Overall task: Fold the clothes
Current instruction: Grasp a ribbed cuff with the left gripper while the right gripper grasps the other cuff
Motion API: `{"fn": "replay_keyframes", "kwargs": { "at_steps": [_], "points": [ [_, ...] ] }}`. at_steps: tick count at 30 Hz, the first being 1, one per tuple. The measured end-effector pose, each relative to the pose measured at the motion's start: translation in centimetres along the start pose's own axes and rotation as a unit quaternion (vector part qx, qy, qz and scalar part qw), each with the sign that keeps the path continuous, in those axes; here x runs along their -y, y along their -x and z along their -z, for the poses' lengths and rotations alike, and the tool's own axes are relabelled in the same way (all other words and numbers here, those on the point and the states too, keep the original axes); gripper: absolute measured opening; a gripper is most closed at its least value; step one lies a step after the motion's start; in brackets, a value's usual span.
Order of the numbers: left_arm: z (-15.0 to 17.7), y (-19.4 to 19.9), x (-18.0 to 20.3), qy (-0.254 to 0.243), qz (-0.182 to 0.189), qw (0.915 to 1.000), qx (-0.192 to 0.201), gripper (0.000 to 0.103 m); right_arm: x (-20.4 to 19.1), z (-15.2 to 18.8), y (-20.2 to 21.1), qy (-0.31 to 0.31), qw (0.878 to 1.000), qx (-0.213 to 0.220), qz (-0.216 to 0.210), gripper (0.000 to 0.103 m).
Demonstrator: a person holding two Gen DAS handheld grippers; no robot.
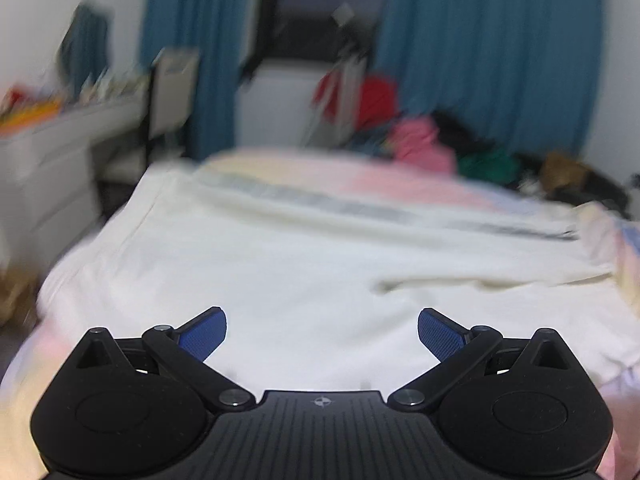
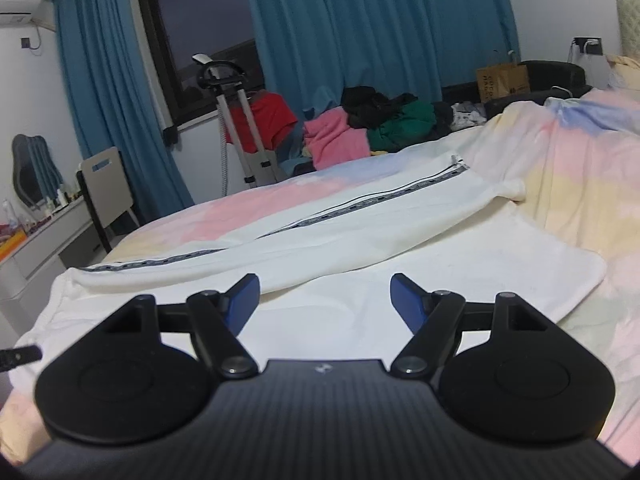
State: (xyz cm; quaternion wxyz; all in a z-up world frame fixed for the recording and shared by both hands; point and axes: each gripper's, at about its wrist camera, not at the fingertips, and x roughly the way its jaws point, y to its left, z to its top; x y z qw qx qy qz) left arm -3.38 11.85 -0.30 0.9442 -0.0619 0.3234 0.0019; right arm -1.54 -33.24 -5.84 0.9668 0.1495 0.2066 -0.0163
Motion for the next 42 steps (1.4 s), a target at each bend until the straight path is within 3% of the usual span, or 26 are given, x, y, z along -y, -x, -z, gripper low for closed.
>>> {"fn": "replay_keyframes", "kwargs": {
  "at_steps": [2, 5, 8, 9, 10, 15, 20, 23, 26, 29, 32, 34, 35, 38, 42],
  "points": [
    [-0.2, 0.0, -1.5, 0.033, 0.007, 0.9993, -0.014, 0.103, 0.2, 0.2, 0.0, -0.002, 1.0, 0.001, 0.002, 0.071],
    [-1.0, -0.3, -3.7, 0.072, -0.003, 0.9965, -0.042, 0.103, 0.6, 0.3, -0.1, -0.004, 1.0, 0.002, 0.009, 0.061],
    [-1.7, -0.9, -6.2, 0.101, -0.027, 0.9919, -0.072, 0.101, 1.2, 0.3, -0.4, -0.012, 0.999, 0.001, 0.032, 0.031],
    [-2.0, -1.2, -7.3, 0.113, -0.032, 0.9897, -0.082, 0.1, 1.6, 0.1, -0.5, -0.021, 0.999, 0.002, 0.04, 0.012],
    [-2.3, -1.3, -8.5, 0.127, -0.032, 0.9874, -0.089, 0.1, 2.1, -0.1, -0.6, -0.034, 0.998, 0.005, 0.047, 0.01],
    [-3.1, -1.6, -14.9, 0.224, -0.048, 0.9678, -0.105, 0.099, 5.7, -0.9, -1.6, -0.101, 0.992, 0.014, 0.068, 0.01],
    [-3.0, -2.2, -19.2, 0.264, -0.102, 0.9539, -0.1, 0.098, 10.7, -0.3, -3.0, -0.203, 0.973, -0.025, 0.103, 0.01],
    [-1.8, -2.4, -21.7, 0.318, -0.1, 0.9377, -0.097, 0.097, 13.3, 0.3, -2.9, -0.258, 0.959, -0.033, 0.112, 0.012],
    [-0.7, -2.6, -23.7, 0.375, -0.072, 0.9188, -0.101, 0.095, 15.7, 0.9, -3.0, -0.303, 0.944, -0.046, 0.123, 0.012],
    [-0.1, -2.7, -24.6, 0.407, -0.056, 0.9068, -0.095, 0.095, 17.8, 1.6, -3.3, -0.348, 0.927, -0.051, 0.133, 0.013],
    [-0.1, -3.5, -25.1, 0.418, -0.036, 0.9033, -0.087, 0.089, 19.0, 2.3, -3.2, -0.393, 0.908, -0.046, 0.136, 0.028],
    [-0.1, -4.1, -25.1, 0.423, -0.036, 0.9014, -0.087, 0.08, 19.6, 2.7, -3.2, -0.42, 0.896, -0.042, 0.138, 0.054],
    [0.0, -4.5, -25.2, 0.43, -0.031, 0.898, -0.086, 0.08, 19.8, 2.8, -3.4, -0.427, 0.893, -0.041, 0.136, 0.058],
    [0.2, -6.0, -25.3, 0.444, 0.014, 0.8901, -0.103, 0.078, 20.4, 3.2, -4.0, -0.449, 0.883, -0.04, 0.132, 0.06],
    [0.7, -6.9, -25.4, 0.443, 0.03, 0.8888, -0.115, 0.076, 21.2, 3.6, -4.8, -0.477, 0.869, -0.038, 0.127, 0.059]
  ]
}}
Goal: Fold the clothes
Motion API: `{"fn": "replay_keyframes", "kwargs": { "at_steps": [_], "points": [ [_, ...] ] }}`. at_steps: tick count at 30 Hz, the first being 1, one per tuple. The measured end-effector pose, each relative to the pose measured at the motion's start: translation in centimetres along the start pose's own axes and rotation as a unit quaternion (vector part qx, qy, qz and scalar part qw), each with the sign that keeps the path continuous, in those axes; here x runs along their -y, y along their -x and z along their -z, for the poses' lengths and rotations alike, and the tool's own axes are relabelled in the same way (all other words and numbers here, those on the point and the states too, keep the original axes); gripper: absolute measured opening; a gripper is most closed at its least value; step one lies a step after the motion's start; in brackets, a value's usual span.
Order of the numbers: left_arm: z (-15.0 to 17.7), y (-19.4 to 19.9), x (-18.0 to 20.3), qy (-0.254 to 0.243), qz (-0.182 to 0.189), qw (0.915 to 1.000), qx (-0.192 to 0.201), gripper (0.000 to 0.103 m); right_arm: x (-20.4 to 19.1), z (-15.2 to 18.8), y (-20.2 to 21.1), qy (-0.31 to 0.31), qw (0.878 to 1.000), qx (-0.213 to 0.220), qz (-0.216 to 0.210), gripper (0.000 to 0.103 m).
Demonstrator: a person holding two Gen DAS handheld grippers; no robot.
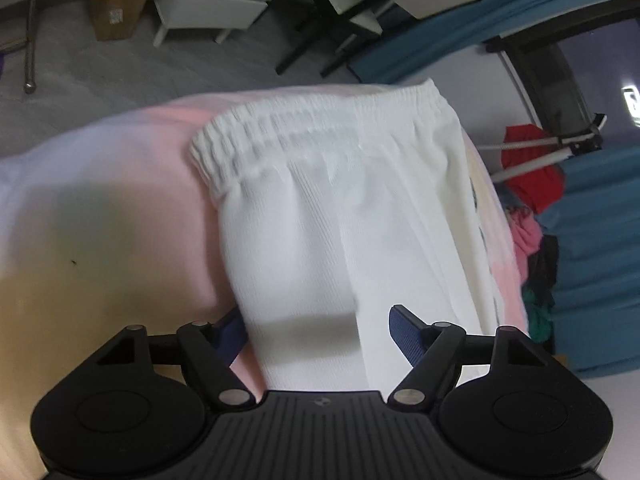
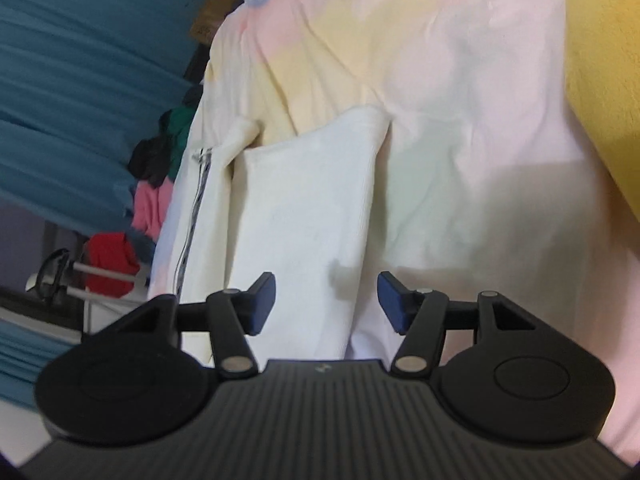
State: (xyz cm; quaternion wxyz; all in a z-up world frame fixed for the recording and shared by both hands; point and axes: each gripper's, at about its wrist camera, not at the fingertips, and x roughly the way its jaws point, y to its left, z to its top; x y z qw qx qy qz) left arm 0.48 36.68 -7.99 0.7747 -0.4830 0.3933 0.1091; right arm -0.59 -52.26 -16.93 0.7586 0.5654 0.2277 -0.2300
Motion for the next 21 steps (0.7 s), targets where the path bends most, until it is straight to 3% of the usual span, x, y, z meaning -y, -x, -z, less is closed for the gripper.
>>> {"fn": "replay_keyframes", "kwargs": {
  "at_steps": [5, 7, 8, 10, 15, 21],
  "points": [
    [-0.1, -0.3, -0.7, 0.01, 0.007, 0.9998, 0.016, 0.061, -0.5, -0.5, -0.8, 0.003, 1.0, 0.02, -0.008, 0.054],
    [-0.2, -0.4, -0.8, 0.018, 0.013, 0.9994, 0.028, 0.044, -0.9, -0.7, -0.8, 0.012, 0.999, 0.035, -0.008, 0.03],
    [-0.3, -0.5, -0.9, 0.022, 0.014, 0.9991, 0.035, 0.039, -1.1, -0.8, -0.8, 0.017, 0.999, 0.043, -0.008, 0.023],
    [-0.6, -0.5, -0.9, 0.022, 0.014, 0.9985, 0.047, 0.015, -1.5, -0.9, -0.8, 0.027, 0.998, 0.059, -0.008, 0.007],
    [-0.7, 1.0, 0.1, 0.0, 0.043, 0.9964, 0.074, 0.008, -2.6, -1.2, -0.8, 0.05, 0.994, 0.097, -0.008, 0.005],
    [0.7, 5.7, 1.3, -0.042, 0.105, 0.9851, 0.129, 0.007, -3.7, -1.8, 0.0, 0.076, 0.988, 0.132, -0.012, 0.005]
  ]
}}
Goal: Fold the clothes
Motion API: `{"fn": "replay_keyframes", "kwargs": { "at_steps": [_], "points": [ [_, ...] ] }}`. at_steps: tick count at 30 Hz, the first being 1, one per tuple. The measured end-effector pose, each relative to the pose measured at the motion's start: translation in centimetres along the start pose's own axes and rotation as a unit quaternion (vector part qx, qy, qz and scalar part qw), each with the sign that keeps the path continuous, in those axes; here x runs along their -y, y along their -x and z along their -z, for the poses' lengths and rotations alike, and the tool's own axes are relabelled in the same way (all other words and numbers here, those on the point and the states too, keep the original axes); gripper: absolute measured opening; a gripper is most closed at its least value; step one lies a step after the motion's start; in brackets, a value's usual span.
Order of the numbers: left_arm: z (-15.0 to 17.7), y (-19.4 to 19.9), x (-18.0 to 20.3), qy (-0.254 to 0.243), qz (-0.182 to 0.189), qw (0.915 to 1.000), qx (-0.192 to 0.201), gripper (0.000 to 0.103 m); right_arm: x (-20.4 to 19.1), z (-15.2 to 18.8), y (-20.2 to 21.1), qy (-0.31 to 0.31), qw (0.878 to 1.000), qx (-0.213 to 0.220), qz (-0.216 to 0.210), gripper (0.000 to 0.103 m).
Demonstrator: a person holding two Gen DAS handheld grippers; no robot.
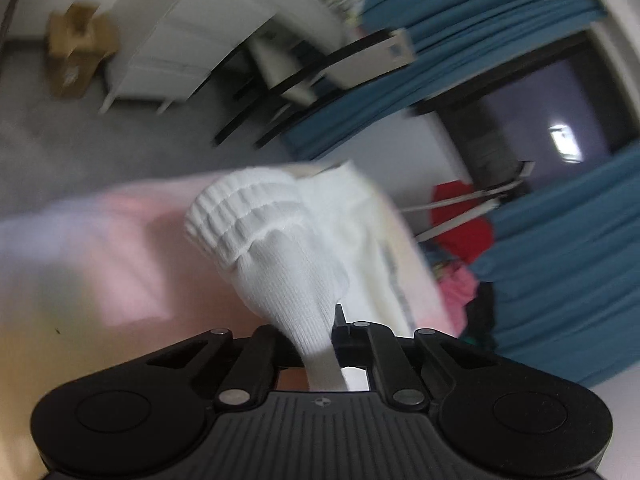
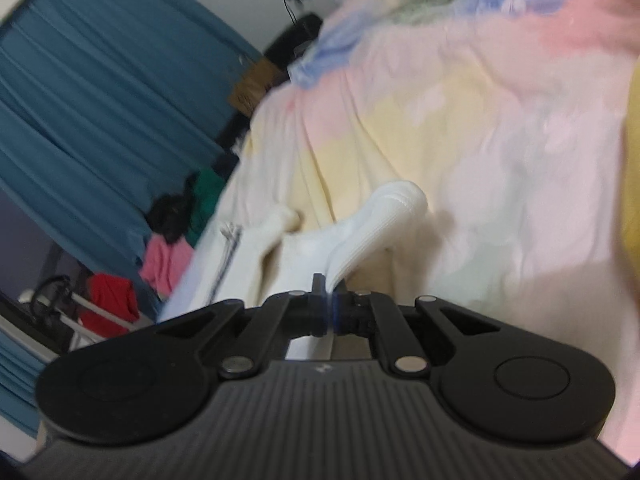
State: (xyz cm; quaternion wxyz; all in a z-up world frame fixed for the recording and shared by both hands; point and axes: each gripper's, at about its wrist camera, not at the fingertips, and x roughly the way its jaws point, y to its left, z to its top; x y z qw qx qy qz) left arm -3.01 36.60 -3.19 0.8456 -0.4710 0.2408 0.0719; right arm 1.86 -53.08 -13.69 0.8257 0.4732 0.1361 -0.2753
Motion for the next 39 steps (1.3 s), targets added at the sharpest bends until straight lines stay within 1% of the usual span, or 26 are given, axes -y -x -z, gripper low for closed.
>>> {"fn": "replay_keyframes", "kwargs": {
  "at_steps": [3, 7, 12, 15, 17, 18, 20, 21, 23, 24, 27, 28, 29, 30, 32, 33, 34, 36, 38, 39],
  "points": [
    [0.3, 1.5, 0.6, -0.013, 0.006, 0.9999, 0.009, 0.006, -0.4, -0.8, 0.9, 0.01, 1.0, 0.008, -0.006, 0.005],
    [-0.3, 1.0, 2.0, -0.017, 0.006, 0.9998, 0.009, 0.006, -1.0, -1.8, 1.9, 0.025, 0.999, 0.018, -0.015, 0.005],
    [-2.6, -2.7, 6.6, -0.052, 0.005, 0.9986, 0.011, 0.006, -7.7, -3.8, -2.7, 0.059, 0.998, 0.021, -0.021, 0.005],
    [-5.2, -7.4, 9.7, -0.042, -0.002, 0.9991, -0.001, 0.007, -13.2, -5.0, -7.1, 0.092, 0.995, 0.022, -0.021, 0.005],
    [-6.7, -11.5, 11.5, -0.043, -0.016, 0.9989, -0.004, 0.007, -16.9, -5.4, -10.7, 0.112, 0.993, 0.026, -0.016, 0.005],
    [-7.3, -13.8, 12.5, -0.052, -0.026, 0.9983, -0.001, 0.007, -18.7, -5.2, -12.8, 0.129, 0.991, 0.029, -0.005, 0.005],
    [-7.8, -18.7, 14.4, -0.085, -0.047, 0.9952, 0.011, 0.007, -21.8, -4.4, -17.0, 0.161, 0.986, 0.042, 0.022, 0.005],
    [-8.0, -21.0, 14.8, -0.086, -0.055, 0.9946, 0.015, 0.007, -22.9, -3.7, -19.1, 0.165, 0.985, 0.043, 0.034, 0.005],
    [-8.3, -25.8, 15.4, -0.072, -0.072, 0.9947, 0.015, 0.007, -24.7, -2.4, -23.4, 0.172, 0.983, 0.04, 0.058, 0.005],
    [-8.4, -28.2, 15.7, -0.07, -0.083, 0.994, 0.013, 0.007, -25.5, -1.6, -25.4, 0.186, 0.979, 0.039, 0.07, 0.005],
    [-7.9, -33.8, 15.6, -0.1, -0.123, 0.9873, 0.004, 0.008, -26.5, 0.6, -30.2, 0.236, 0.965, 0.027, 0.107, 0.005],
    [-7.7, -34.7, 15.3, -0.103, -0.128, 0.9864, 0.0, 0.009, -26.4, 1.3, -31.5, 0.249, 0.961, 0.02, 0.119, 0.006],
    [-7.6, -35.6, 15.0, -0.106, -0.133, 0.9854, -0.004, 0.009, -26.1, 1.7, -32.4, 0.253, 0.96, 0.013, 0.123, 0.006],
    [-7.5, -36.5, 14.6, -0.109, -0.138, 0.9844, -0.008, 0.013, -25.7, 1.8, -32.1, 0.252, 0.961, 0.011, 0.113, 0.007],
    [-7.2, -37.9, 14.0, -0.114, -0.146, 0.9826, -0.015, 0.013, -24.9, 2.1, -31.6, 0.25, 0.964, 0.007, 0.094, 0.01],
    [-7.2, -37.7, 13.8, -0.118, -0.14, 0.9829, -0.017, 0.014, -24.4, 2.2, -31.3, 0.249, 0.965, 0.005, 0.084, 0.013],
    [-7.2, -37.2, 13.8, -0.124, -0.129, 0.9837, -0.019, 0.018, -24.0, 2.3, -31.0, 0.248, 0.966, 0.003, 0.074, 0.016],
    [-7.1, -36.2, 13.6, -0.132, -0.109, 0.9849, -0.022, 0.024, -23.2, 2.5, -30.5, 0.246, 0.968, -0.001, 0.054, 0.02],
    [-6.9, -34.6, 13.0, -0.132, -0.096, 0.9862, -0.028, 0.031, -22.4, 2.7, -29.7, 0.244, 0.969, -0.004, 0.034, 0.032],
    [-6.8, -33.6, 12.7, -0.128, -0.094, 0.9868, -0.031, 0.038, -21.9, 2.8, -28.3, 0.239, 0.971, 0.0, 0.021, 0.044]
  ]
}}
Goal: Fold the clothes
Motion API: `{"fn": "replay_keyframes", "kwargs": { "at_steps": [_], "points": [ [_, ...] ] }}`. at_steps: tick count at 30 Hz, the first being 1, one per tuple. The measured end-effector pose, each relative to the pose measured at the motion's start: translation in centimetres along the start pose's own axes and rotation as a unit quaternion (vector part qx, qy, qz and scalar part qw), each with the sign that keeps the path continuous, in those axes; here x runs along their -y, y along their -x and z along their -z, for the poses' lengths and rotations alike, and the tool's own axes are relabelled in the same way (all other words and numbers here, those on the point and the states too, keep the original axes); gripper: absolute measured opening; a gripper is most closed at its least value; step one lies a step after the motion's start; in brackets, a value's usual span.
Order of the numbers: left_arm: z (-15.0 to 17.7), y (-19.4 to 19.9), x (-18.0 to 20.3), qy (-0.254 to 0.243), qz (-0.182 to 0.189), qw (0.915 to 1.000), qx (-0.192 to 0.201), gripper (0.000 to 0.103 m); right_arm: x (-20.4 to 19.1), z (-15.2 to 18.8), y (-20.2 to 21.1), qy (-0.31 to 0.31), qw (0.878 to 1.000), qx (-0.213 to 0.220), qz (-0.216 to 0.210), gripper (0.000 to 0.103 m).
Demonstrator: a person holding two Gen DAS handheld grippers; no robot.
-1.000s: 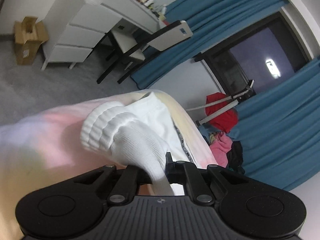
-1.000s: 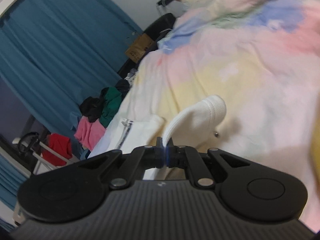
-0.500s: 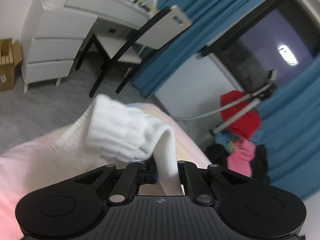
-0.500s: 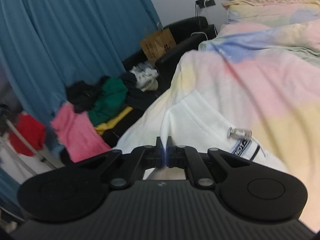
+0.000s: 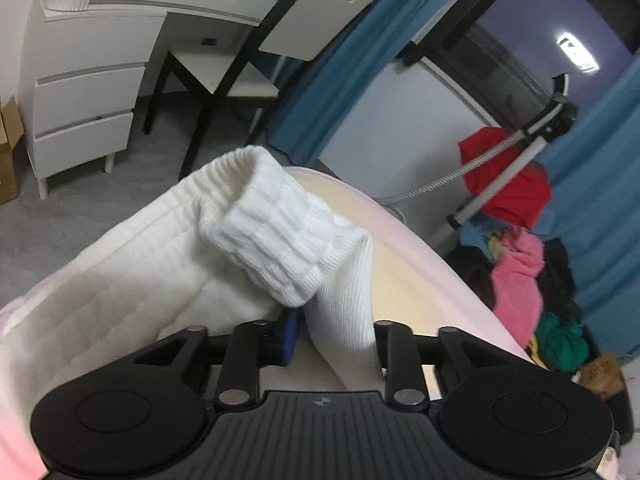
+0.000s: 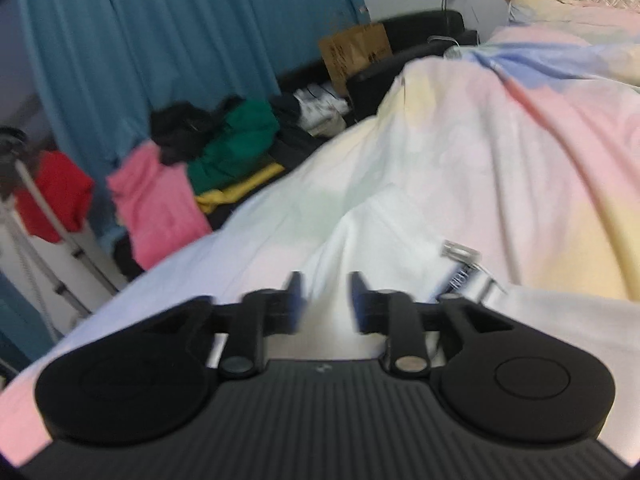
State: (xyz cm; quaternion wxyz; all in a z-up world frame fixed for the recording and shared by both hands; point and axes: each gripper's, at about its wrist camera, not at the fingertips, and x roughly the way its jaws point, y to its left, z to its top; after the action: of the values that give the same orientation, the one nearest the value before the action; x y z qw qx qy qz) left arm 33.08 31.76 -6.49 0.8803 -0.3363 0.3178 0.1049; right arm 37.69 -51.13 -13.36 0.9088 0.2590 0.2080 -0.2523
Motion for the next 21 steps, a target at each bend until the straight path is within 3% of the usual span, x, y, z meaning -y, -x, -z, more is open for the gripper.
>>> {"fn": "replay_keyframes", "kwargs": {
  "at_steps": [1, 2, 4, 7, 11, 13, 15, 18, 21],
  "points": [
    [0.3, 1.0, -0.5, 0.004, 0.005, 1.0, -0.002, 0.044, 0.5, 0.3, 1.4, -0.007, 1.0, 0.005, -0.012, 0.052],
    [0.8, 2.3, -1.0, 0.006, 0.016, 0.9999, 0.002, 0.046, 1.2, 0.7, 2.7, -0.021, 0.999, 0.003, -0.026, 0.053],
    [2.2, 4.9, -2.1, 0.005, 0.041, 0.9991, 0.011, 0.063, 2.7, 1.5, 5.4, -0.051, 0.997, -0.002, -0.054, 0.053],
    [4.5, 8.2, -3.9, 0.012, 0.048, 0.9987, 0.01, 0.067, 5.1, 3.3, 9.0, -0.093, 0.991, -0.024, -0.093, 0.053],
    [7.1, 11.7, -7.5, 0.07, 0.067, 0.9953, -0.008, 0.07, 8.4, 5.5, 12.9, -0.137, 0.985, -0.036, -0.098, 0.053],
    [8.1, 12.9, -9.2, 0.099, 0.067, 0.9927, -0.019, 0.078, 9.3, 6.3, 12.4, -0.161, 0.98, -0.054, -0.107, 0.053],
    [8.5, 12.9, -10.4, 0.121, 0.051, 0.9906, -0.036, 0.079, 10.3, 7.1, 11.9, -0.186, 0.973, -0.071, -0.116, 0.053],
    [8.7, 11.4, -12.2, 0.17, 0.074, 0.9806, -0.062, 0.068, 11.7, 8.3, 11.2, -0.223, 0.961, -0.097, -0.129, 0.053],
    [8.7, 9.8, -12.8, 0.196, 0.087, 0.9756, -0.049, 0.064, 13.2, 9.6, 10.5, -0.259, 0.947, -0.123, -0.142, 0.051]
  ]
}}
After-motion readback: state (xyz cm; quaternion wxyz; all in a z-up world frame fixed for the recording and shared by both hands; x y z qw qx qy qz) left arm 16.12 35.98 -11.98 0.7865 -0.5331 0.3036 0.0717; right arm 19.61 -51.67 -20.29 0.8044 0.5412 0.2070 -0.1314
